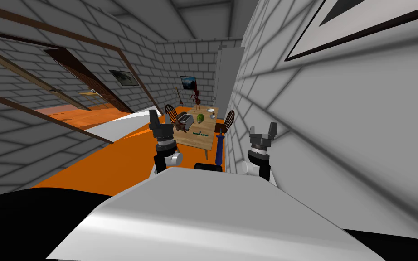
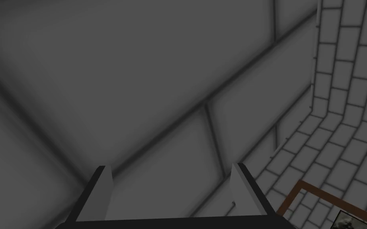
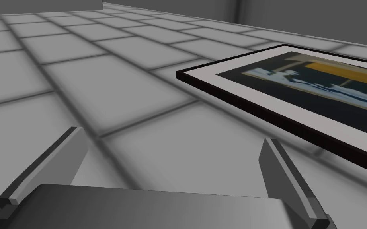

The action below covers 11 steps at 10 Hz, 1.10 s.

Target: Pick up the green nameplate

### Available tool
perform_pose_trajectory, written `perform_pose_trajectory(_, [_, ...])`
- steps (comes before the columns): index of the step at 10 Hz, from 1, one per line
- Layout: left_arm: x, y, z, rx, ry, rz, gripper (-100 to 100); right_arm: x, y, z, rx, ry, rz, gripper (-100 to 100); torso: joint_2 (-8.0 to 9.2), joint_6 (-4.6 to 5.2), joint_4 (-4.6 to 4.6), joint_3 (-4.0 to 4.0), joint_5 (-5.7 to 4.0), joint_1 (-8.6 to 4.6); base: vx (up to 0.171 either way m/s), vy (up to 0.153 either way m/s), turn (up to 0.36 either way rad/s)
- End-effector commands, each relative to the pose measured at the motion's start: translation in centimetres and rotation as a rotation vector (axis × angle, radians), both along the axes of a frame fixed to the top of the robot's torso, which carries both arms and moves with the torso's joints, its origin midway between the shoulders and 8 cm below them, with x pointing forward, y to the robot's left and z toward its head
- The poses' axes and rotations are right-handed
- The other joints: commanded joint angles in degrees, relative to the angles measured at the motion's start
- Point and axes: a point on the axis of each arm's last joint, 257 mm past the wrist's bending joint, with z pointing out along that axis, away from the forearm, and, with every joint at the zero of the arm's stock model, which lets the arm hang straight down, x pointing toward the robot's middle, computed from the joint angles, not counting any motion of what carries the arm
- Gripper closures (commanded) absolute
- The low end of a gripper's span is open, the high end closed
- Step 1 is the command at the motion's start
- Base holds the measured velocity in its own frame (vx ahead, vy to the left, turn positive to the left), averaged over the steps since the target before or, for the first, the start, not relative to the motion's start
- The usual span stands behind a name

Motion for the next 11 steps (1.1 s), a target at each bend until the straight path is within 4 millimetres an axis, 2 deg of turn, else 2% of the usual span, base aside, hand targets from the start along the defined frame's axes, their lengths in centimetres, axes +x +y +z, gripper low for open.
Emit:
perform_pose_trajectory(1, [0.6,-0.3,-0.4,0.024,0.022,-0.018,-100,0.0,0.0,0.0,0.000,0.000,0.000,0,0.00,0.00,0.00,0.00,0.00,0.00,-0.003,0.002,-0.021])
perform_pose_trajectory(5, [4.0,-0.6,-2.6,0.073,0.131,-0.070,-100,0.0,0.0,0.0,0.000,0.000,0.000,0,0.05,0.01,0.01,0.03,0.02,0.07,-0.014,0.012,-0.053])
perform_pose_trajectory(6, [4.0,-0.6,-2.6,0.072,0.135,-0.070,-100,0.0,0.0,0.0,0.000,0.000,0.000,0,0.05,0.01,0.01,0.03,0.02,0.09,-0.015,0.013,-0.023])
perform_pose_trajectory(8, [6.3,-0.4,-4.3,0.077,0.206,-0.089,-100,0.0,0.0,0.0,0.000,0.000,0.000,0,0.05,0.01,0.01,0.03,0.01,0.06,-0.017,0.014,-0.064])
perform_pose_trajectory(9, [6.5,-0.3,-4.5,0.076,0.216,-0.089,-100,0.0,0.0,0.0,0.000,0.000,0.000,0,0.05,0.01,0.01,0.03,0.02,0.07,-0.014,0.016,-0.034])
perform_pose_trajectory(11, [8.9,0.2,-6.3,0.067,0.290,-0.102,-100,0.0,0.0,0.0,0.000,0.000,0.000,0,0.03,0.01,0.01,0.02,0.02,0.08,-0.016,0.021,-0.085])
